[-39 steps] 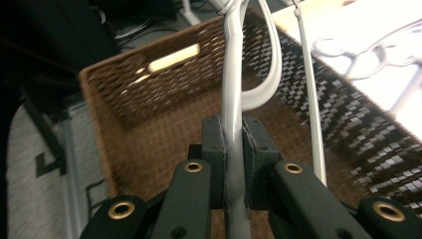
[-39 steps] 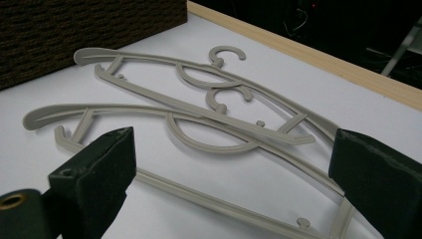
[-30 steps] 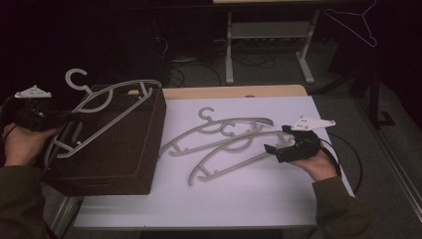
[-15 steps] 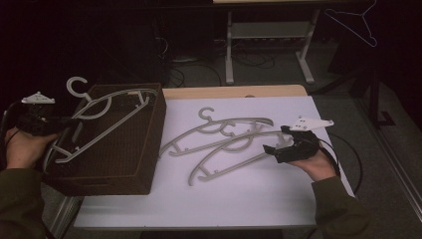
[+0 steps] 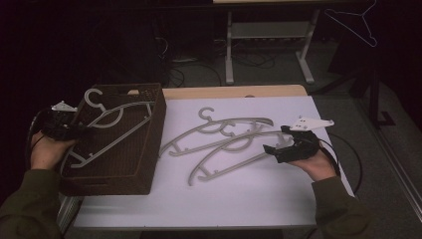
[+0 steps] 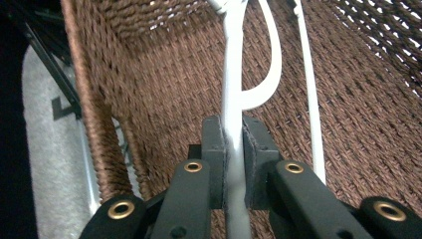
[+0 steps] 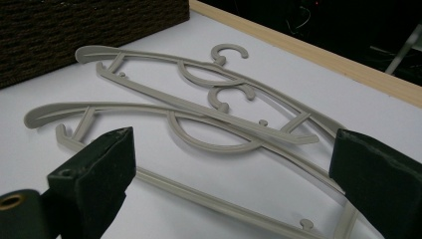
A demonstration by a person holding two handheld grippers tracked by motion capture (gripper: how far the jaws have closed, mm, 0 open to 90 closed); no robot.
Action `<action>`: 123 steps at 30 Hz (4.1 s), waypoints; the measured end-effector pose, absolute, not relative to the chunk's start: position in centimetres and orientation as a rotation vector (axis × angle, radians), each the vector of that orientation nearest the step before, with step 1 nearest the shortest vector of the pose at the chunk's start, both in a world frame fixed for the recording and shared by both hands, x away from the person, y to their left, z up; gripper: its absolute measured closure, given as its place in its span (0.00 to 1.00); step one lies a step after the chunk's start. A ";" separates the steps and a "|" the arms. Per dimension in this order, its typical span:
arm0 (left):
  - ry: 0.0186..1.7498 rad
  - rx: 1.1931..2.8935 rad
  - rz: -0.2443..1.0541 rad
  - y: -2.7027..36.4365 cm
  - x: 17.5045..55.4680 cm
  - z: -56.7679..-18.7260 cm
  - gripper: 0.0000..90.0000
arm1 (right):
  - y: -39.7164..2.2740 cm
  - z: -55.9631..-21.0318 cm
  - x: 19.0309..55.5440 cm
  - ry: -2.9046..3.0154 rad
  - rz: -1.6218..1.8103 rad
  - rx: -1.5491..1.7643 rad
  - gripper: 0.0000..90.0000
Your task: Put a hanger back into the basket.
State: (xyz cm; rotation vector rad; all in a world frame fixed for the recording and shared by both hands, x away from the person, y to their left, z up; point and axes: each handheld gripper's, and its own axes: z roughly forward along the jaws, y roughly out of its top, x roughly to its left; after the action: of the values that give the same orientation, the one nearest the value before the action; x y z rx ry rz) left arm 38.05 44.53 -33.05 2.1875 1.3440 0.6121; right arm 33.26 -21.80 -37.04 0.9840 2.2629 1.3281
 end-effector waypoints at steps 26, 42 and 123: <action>1.003 2.041 0.418 33.2 38.7 -29.8 0.41 | -21.6 -36.8 33.2 2.259 1.344 0.965 0.04; 0.827 2.112 0.350 22.0 39.7 -30.1 0.42 | -21.3 -36.9 33.3 2.267 1.351 0.955 0.04; 1.020 2.245 0.346 14.7 44.9 -44.2 0.87 | -20.8 -37.6 33.6 2.332 1.341 0.923 0.05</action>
State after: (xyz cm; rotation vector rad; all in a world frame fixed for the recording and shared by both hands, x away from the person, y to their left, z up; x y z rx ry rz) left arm 44.90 14.71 -44.19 2.2446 1.0199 0.3461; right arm 33.58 -20.82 -37.56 0.9233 2.3322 1.3406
